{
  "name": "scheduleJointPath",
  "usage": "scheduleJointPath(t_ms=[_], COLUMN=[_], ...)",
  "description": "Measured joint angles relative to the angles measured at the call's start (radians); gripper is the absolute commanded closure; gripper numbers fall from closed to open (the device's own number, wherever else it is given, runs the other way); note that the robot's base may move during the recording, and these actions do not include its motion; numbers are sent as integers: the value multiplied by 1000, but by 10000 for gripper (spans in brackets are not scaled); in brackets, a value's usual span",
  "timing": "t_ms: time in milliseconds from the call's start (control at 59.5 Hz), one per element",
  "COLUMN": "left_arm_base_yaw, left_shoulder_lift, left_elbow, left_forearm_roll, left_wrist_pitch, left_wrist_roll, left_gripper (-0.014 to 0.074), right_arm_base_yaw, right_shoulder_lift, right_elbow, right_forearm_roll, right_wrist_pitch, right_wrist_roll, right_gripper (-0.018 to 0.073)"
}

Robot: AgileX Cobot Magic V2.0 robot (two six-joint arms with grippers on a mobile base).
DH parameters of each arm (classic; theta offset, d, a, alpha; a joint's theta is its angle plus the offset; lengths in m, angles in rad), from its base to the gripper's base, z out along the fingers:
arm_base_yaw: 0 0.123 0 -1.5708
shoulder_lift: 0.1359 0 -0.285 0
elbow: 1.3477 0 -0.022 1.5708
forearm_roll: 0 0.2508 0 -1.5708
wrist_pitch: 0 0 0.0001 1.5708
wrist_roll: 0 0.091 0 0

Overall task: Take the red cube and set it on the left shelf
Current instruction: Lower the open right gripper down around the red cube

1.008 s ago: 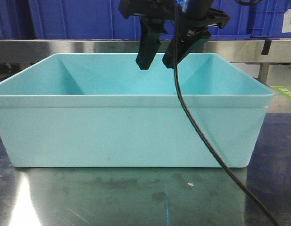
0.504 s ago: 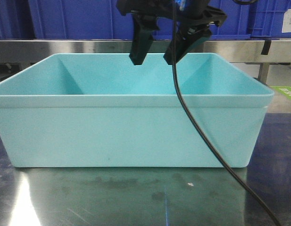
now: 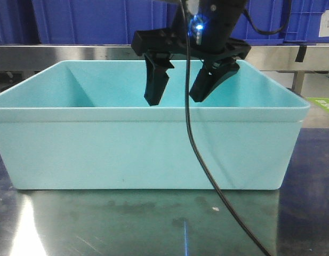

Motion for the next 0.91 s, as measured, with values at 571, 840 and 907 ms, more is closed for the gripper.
scheduleJointPath(t_ms=[571,840,907], left_arm_base_yaw=[0,0,0], left_shoulder_lift=[0,0,0], left_elbow=[0,0,0], left_forearm_roll=[0,0,0], left_wrist_pitch=[0,0,0], left_wrist_roll=[0,0,0], left_gripper=[495,495,495], right_arm_base_yaw=[-25,-25,-25], right_shoulder_lift=[24,52,59], right_elbow=[0,0,0], right_forearm_roll=[12,27,31], right_wrist_pitch=[22,24,24], right_wrist_roll=[0,0,0], right_gripper=[-42,-42,-42])
